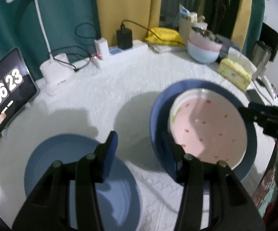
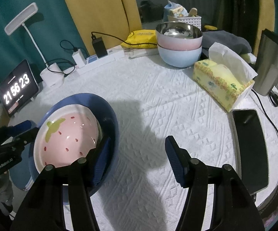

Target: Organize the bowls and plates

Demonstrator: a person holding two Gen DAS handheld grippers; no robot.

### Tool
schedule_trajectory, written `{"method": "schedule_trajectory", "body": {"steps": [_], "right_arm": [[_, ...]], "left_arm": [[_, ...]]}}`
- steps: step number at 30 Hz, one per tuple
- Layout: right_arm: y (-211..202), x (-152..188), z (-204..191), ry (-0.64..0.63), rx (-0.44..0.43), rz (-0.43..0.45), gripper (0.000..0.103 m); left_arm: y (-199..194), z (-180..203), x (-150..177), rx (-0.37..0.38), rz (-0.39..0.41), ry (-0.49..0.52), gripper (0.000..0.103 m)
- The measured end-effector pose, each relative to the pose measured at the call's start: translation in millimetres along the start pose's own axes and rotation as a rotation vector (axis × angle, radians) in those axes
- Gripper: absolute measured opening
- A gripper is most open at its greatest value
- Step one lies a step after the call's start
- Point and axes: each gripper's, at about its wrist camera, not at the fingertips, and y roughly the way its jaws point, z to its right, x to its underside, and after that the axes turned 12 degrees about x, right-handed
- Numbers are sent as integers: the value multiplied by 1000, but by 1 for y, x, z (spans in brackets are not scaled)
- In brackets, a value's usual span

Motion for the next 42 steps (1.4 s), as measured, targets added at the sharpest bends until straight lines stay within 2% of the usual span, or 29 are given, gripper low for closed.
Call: {"method": "schedule_trajectory", "body": {"steps": [3,14,18,23,27,30,32,33,35,42], "right_arm": [[3,1,-1,2,-3,-12,62],[15,4,-10,8,74,-31,62],[17,3,-10,8,72,-43,62],[16,6,-10,24,67,-29,62],[15,7,-9,41,61,-19,61],[14,8,-11,54,50,-9,53],[13,9,-13,62,38,0,47],[12,10,-14,62,34,4,42],[11,10,-17,61,28,11,37],[10,10,-24,67,4,29,17]], "left_arm": [[1,-1,1,9,1,-1,48],[3,-1,-1,24,-19,51,48],[5,-7,-3,59,-19,11,48],[6,-6,0,35,15,-33,48],[6,-5,2,32,41,-39,43],[5,4,4,41,55,-17,27],[6,11,3,33,60,6,12],[6,13,4,31,63,13,10],[5,15,4,17,72,10,10],[5,12,6,36,100,-16,9]]}}
